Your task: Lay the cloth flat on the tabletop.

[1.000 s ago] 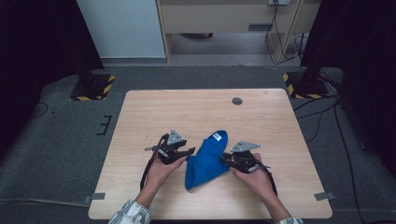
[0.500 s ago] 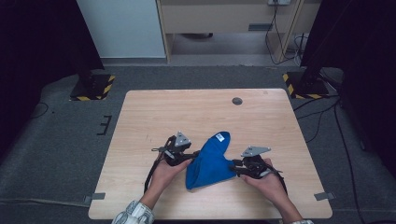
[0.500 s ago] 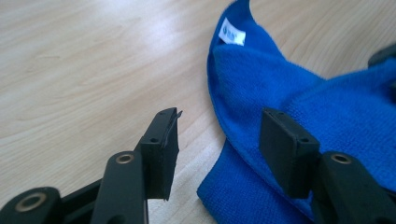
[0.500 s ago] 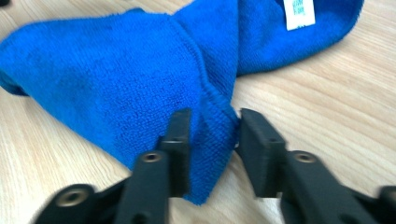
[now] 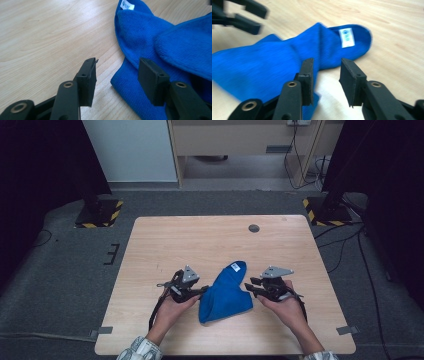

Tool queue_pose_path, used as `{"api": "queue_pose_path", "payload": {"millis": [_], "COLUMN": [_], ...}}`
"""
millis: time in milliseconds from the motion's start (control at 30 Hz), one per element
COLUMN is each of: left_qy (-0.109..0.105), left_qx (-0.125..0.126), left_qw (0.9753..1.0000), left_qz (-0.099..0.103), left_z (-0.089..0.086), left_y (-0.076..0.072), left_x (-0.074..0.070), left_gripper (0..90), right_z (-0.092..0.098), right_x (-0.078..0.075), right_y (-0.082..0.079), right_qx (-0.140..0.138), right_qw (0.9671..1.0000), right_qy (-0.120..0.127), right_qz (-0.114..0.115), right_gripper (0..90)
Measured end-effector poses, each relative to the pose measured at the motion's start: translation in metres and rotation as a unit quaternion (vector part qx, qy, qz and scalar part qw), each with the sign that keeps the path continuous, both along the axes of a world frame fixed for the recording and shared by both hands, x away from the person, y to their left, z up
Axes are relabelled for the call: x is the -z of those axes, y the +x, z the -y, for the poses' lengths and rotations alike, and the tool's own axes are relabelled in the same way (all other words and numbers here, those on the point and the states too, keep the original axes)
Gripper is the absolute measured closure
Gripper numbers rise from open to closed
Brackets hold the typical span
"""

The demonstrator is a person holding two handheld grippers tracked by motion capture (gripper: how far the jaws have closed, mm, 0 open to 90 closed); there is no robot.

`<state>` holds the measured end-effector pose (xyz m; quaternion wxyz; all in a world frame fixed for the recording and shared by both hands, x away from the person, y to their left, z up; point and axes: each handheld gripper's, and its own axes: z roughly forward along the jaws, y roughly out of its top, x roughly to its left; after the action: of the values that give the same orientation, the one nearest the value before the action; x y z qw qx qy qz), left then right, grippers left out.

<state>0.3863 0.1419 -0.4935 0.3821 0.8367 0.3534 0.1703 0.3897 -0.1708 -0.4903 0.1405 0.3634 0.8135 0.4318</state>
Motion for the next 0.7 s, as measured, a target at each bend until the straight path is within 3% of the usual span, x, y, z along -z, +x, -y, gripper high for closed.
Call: {"api": "queue_pose_path", "payload": {"millis": [33,133,200,333,400,500,700], "left_qy": [0.000,0.003,-0.007,0.002,0.008,0.004,-0.009], "left_qx": [0.000,0.001,0.003,0.000,-0.001,0.000,0.000], "left_qw": [1.0000,1.0000,0.9999,1.0000,0.9999,1.0000,0.9999], "left_qz": [0.000,0.007,0.008,0.007,0.008,0.008,0.008], "left_z": [0.000,-0.002,-0.004,-0.005,-0.005,-0.006,-0.010], "left_y": [0.000,-0.004,-0.005,-0.004,-0.005,-0.005,-0.004], "left_x": [0.000,-0.003,-0.003,-0.001,-0.001,-0.003,-0.004], "left_gripper": [48.2,47.4,45.5,45.5,45.6,44.9,37.3], "right_z": [0.000,-0.005,-0.009,-0.018,-0.023,-0.031,-0.058], "right_x": [0.000,0.005,0.007,0.009,0.008,0.005,0.001], "right_y": [0.000,0.023,0.032,0.043,0.043,0.041,0.042], "right_qx": [0.000,0.026,0.034,0.042,0.036,0.026,-0.009], "right_qw": [1.0000,0.9995,0.9991,0.9984,0.9989,0.9992,0.9992], "right_qy": [0.000,-0.014,-0.022,-0.031,-0.019,-0.022,-0.030], "right_qz": [0.000,-0.010,-0.017,-0.022,-0.025,-0.022,-0.026], "right_gripper": [63.9,61.5,60.4,63.3,63.2,62.0,51.0]}}
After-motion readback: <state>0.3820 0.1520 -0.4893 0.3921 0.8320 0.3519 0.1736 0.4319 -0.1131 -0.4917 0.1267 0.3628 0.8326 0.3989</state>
